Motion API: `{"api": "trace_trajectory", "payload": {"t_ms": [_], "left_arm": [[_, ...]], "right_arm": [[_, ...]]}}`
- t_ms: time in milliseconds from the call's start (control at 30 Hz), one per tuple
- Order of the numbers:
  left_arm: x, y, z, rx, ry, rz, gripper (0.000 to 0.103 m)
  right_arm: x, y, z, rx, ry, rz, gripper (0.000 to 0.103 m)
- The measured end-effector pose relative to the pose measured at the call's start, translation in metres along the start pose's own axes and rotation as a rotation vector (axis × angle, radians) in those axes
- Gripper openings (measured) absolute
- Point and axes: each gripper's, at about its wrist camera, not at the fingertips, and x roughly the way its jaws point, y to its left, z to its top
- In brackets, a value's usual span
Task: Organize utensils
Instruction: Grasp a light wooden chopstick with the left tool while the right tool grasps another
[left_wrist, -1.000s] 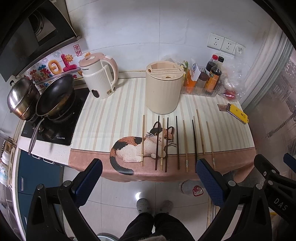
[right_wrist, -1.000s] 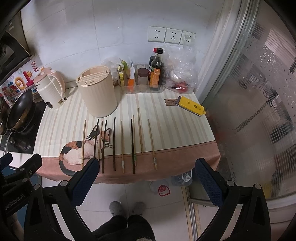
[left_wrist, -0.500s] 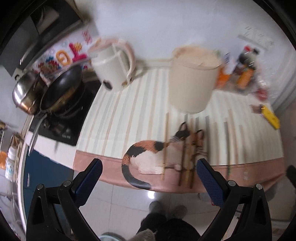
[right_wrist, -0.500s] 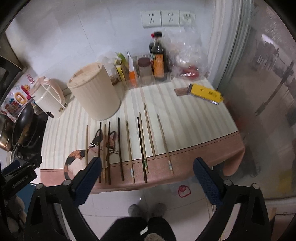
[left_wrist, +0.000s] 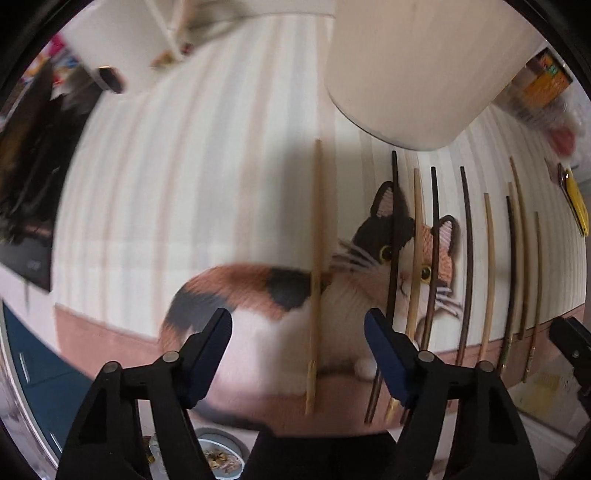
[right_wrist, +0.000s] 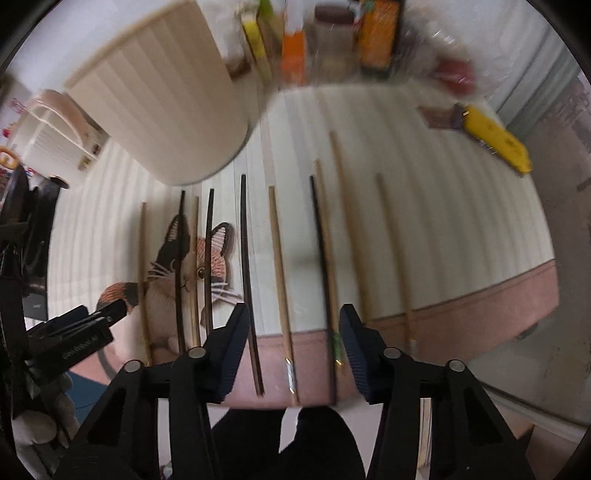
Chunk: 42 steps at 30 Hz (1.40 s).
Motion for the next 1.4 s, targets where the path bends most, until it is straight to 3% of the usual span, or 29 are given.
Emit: {"api": "trace_trajectory", "payload": {"t_ms": [233,367,533,600,633,667,833,967,1067,1167,1400], "left_arm": [[0.028,-0.017,0.021,0.101,0.042,-0.018,0.061],[0.032,-0.026,0.025,0.128,0.045,-0.025,0.052],[0.039,-0.037,0.031,0.144,0.035,-0.006,0.035],[0.039,-0.038,0.032,0.143,0.020,-0.005,0.007],[0.040,-0.038,0.032,0.138,0.020,-0.004,0.005],[0.039,-0.035,0.033,0.129,0.020,-0.003,0.005],[0.038,-0.006,0.026,0.003,0.028,0.039,0.005],[0.037,0.012,0.012,-0.052,0.043,0.036,0.005],[0.038,0.020,0.006,-0.058,0.047,0.025,0.005],[0.036,0.033,0.007,-0.055,0.063,0.012,0.005],[0.047,0.023,0.049,-0.020,0.101,0.008,0.005]], "right_arm": [[0.054,0.015,0.020,-0.012,0.106,-0.073,0.050],[0.072,0.015,0.027,0.004,0.148,-0.084,0.050],[0.087,0.022,0.037,-0.025,0.172,-0.089,0.050],[0.091,0.025,0.040,-0.032,0.179,-0.091,0.050],[0.095,0.026,0.042,-0.036,0.183,-0.088,0.048],[0.099,0.026,0.043,-0.042,0.190,-0.086,0.037],[0.105,0.018,0.054,-0.015,0.206,-0.089,0.008],[0.111,0.004,0.076,0.021,0.242,-0.039,0.007],[0.117,0.010,0.086,-0.027,0.253,-0.010,0.007],[0.121,0.027,0.093,-0.117,0.256,-0.052,0.007],[0.135,0.061,0.087,-0.195,0.305,-0.097,0.012]]}}
